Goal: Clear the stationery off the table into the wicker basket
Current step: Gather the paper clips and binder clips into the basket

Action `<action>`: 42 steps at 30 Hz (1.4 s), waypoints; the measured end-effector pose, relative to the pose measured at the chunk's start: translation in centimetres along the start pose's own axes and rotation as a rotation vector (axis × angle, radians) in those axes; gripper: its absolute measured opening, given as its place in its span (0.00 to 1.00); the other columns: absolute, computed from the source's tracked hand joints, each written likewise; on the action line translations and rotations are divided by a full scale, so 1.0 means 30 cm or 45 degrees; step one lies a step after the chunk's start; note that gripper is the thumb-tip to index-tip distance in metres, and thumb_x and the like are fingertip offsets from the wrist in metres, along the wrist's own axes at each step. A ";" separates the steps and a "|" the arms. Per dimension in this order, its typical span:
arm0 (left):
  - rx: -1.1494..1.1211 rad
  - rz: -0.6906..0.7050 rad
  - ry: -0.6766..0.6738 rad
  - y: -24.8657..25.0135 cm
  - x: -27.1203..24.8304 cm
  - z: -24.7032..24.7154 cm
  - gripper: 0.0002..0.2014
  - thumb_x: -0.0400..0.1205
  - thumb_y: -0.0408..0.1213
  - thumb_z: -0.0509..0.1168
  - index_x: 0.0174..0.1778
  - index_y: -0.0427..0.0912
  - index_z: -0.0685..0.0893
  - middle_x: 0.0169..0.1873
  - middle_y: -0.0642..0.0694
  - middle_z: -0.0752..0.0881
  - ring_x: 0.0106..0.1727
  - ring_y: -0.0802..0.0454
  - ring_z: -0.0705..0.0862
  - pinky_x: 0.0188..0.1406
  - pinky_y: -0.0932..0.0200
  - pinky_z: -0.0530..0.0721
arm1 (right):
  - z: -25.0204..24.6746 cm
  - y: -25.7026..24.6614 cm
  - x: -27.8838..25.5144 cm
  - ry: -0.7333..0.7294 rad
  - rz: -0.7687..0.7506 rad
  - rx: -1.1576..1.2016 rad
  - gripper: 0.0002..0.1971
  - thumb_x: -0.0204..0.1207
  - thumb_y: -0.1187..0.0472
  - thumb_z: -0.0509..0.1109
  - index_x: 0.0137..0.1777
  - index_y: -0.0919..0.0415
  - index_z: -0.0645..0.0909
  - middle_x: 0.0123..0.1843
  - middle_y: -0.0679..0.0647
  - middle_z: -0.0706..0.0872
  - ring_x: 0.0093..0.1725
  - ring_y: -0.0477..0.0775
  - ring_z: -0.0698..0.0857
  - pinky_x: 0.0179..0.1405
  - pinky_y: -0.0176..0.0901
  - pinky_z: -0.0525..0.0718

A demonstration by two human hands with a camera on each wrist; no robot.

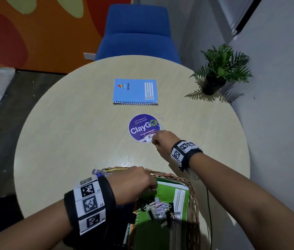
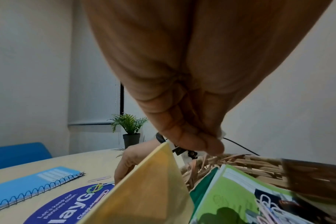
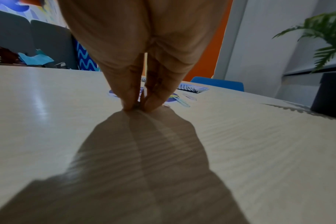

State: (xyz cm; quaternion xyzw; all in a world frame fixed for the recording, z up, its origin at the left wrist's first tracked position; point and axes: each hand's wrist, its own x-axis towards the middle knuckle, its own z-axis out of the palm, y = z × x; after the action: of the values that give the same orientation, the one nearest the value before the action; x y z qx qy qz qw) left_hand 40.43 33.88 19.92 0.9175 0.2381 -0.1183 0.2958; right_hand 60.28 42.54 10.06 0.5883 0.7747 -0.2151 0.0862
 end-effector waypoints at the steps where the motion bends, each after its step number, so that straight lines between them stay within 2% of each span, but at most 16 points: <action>1: 0.006 0.015 0.005 -0.002 -0.003 0.003 0.11 0.82 0.35 0.60 0.56 0.49 0.84 0.51 0.47 0.89 0.53 0.45 0.86 0.50 0.49 0.84 | 0.004 0.000 -0.001 -0.002 0.021 0.015 0.05 0.72 0.65 0.66 0.45 0.57 0.82 0.51 0.56 0.85 0.48 0.60 0.83 0.42 0.44 0.77; 5: -0.076 0.037 0.074 -0.027 -0.013 -0.029 0.12 0.82 0.36 0.59 0.57 0.46 0.84 0.47 0.45 0.91 0.48 0.43 0.87 0.46 0.53 0.82 | -0.030 -0.002 -0.041 -0.016 0.106 0.208 0.07 0.70 0.63 0.66 0.45 0.56 0.84 0.46 0.54 0.88 0.46 0.59 0.85 0.45 0.45 0.83; 8: -0.198 -0.051 0.206 -0.059 -0.020 -0.091 0.14 0.82 0.35 0.61 0.61 0.48 0.85 0.52 0.48 0.91 0.52 0.50 0.88 0.51 0.62 0.80 | -0.112 -0.012 -0.120 0.003 0.060 0.414 0.08 0.72 0.64 0.70 0.49 0.58 0.86 0.42 0.54 0.89 0.45 0.56 0.87 0.50 0.48 0.86; 11: -0.209 -0.187 0.360 -0.118 -0.023 -0.154 0.13 0.82 0.34 0.63 0.61 0.44 0.86 0.52 0.49 0.92 0.50 0.53 0.89 0.52 0.62 0.82 | -0.180 -0.047 -0.252 -0.023 -0.033 0.585 0.10 0.70 0.65 0.75 0.51 0.60 0.87 0.42 0.56 0.90 0.41 0.51 0.87 0.48 0.41 0.85; 14: -0.197 -0.322 0.442 -0.197 -0.002 -0.206 0.11 0.82 0.34 0.64 0.59 0.42 0.87 0.48 0.46 0.92 0.47 0.49 0.89 0.52 0.56 0.84 | -0.207 -0.098 -0.393 -0.174 -0.161 0.616 0.10 0.70 0.67 0.71 0.50 0.56 0.87 0.41 0.53 0.91 0.38 0.46 0.87 0.43 0.32 0.84; 17: -0.140 -0.468 0.386 -0.299 0.066 -0.232 0.11 0.81 0.36 0.65 0.58 0.42 0.86 0.50 0.45 0.91 0.50 0.48 0.88 0.52 0.58 0.81 | -0.194 -0.090 -0.425 -0.296 -0.184 0.595 0.11 0.68 0.61 0.76 0.51 0.53 0.87 0.43 0.49 0.89 0.40 0.42 0.85 0.41 0.27 0.81; 19: -0.115 -0.572 0.339 -0.362 0.134 -0.234 0.10 0.80 0.38 0.67 0.54 0.41 0.86 0.50 0.44 0.91 0.49 0.46 0.86 0.49 0.58 0.80 | -0.187 -0.047 -0.384 -0.182 -0.123 0.697 0.11 0.68 0.57 0.78 0.51 0.54 0.87 0.44 0.51 0.89 0.44 0.49 0.87 0.45 0.35 0.85; 21: -0.113 -0.669 0.293 -0.404 0.212 -0.225 0.09 0.78 0.41 0.69 0.49 0.40 0.86 0.47 0.42 0.90 0.45 0.45 0.83 0.45 0.58 0.77 | -0.173 0.010 -0.304 -0.019 0.006 0.826 0.09 0.69 0.62 0.77 0.49 0.58 0.87 0.44 0.58 0.89 0.44 0.59 0.88 0.48 0.49 0.88; 24: -0.156 -0.761 0.234 -0.427 0.328 -0.196 0.08 0.77 0.39 0.71 0.47 0.39 0.87 0.48 0.40 0.90 0.51 0.42 0.86 0.49 0.53 0.81 | -0.139 0.078 -0.149 0.137 0.197 0.746 0.06 0.72 0.66 0.74 0.47 0.59 0.87 0.44 0.59 0.90 0.45 0.60 0.89 0.52 0.58 0.87; 28: -0.168 -0.801 0.239 -0.430 0.451 -0.150 0.09 0.77 0.39 0.69 0.47 0.38 0.87 0.50 0.38 0.90 0.54 0.39 0.86 0.53 0.50 0.84 | -0.082 0.084 -0.003 0.152 0.363 0.633 0.05 0.69 0.62 0.69 0.38 0.51 0.83 0.39 0.53 0.88 0.40 0.58 0.86 0.47 0.53 0.88; 29: -0.160 -0.801 0.229 -0.433 0.475 -0.139 0.09 0.77 0.38 0.68 0.47 0.37 0.87 0.49 0.38 0.89 0.54 0.39 0.85 0.53 0.50 0.84 | -0.071 0.078 0.015 0.148 0.388 0.581 0.02 0.68 0.59 0.70 0.40 0.51 0.82 0.40 0.53 0.88 0.41 0.59 0.85 0.45 0.51 0.87; 32: -0.094 -0.819 0.118 -0.429 0.518 -0.126 0.05 0.73 0.33 0.70 0.42 0.38 0.87 0.43 0.39 0.88 0.51 0.39 0.87 0.44 0.53 0.82 | -0.046 0.059 0.039 0.120 0.376 0.411 0.09 0.71 0.52 0.71 0.47 0.53 0.78 0.46 0.55 0.86 0.46 0.63 0.84 0.43 0.47 0.81; 34: -0.020 -0.822 -0.025 -0.417 0.532 -0.128 0.03 0.68 0.28 0.71 0.32 0.39 0.83 0.35 0.40 0.84 0.44 0.39 0.87 0.37 0.55 0.80 | -0.026 0.053 0.047 0.114 0.379 0.384 0.06 0.73 0.55 0.70 0.44 0.53 0.76 0.48 0.56 0.86 0.48 0.64 0.84 0.41 0.46 0.77; 36: 0.060 -0.803 -0.170 -0.400 0.535 -0.140 0.05 0.69 0.29 0.69 0.28 0.40 0.80 0.31 0.41 0.81 0.37 0.40 0.83 0.35 0.55 0.80 | -0.006 0.054 0.050 0.098 0.412 0.381 0.05 0.74 0.58 0.68 0.39 0.54 0.75 0.47 0.58 0.87 0.47 0.65 0.84 0.38 0.45 0.74; 39: 0.155 -0.719 -0.252 -0.423 0.523 -0.138 0.13 0.69 0.32 0.67 0.19 0.41 0.74 0.21 0.45 0.74 0.25 0.45 0.75 0.35 0.53 0.83 | 0.005 0.066 0.023 0.026 0.452 0.390 0.05 0.73 0.59 0.70 0.39 0.56 0.77 0.47 0.58 0.87 0.46 0.64 0.85 0.40 0.46 0.78; 42: 0.205 -0.698 -0.212 -0.420 0.470 -0.174 0.12 0.72 0.37 0.69 0.24 0.41 0.79 0.23 0.45 0.77 0.26 0.44 0.76 0.36 0.55 0.85 | -0.019 0.084 -0.039 -0.005 0.465 0.403 0.03 0.72 0.62 0.69 0.38 0.58 0.80 0.44 0.60 0.88 0.45 0.64 0.86 0.42 0.48 0.83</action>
State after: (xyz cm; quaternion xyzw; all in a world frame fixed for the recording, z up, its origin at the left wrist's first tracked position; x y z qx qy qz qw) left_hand 46.53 51.15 12.91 0.8265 0.4419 -0.2872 0.1977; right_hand 63.07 42.30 10.44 0.7243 0.6120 -0.3158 0.0317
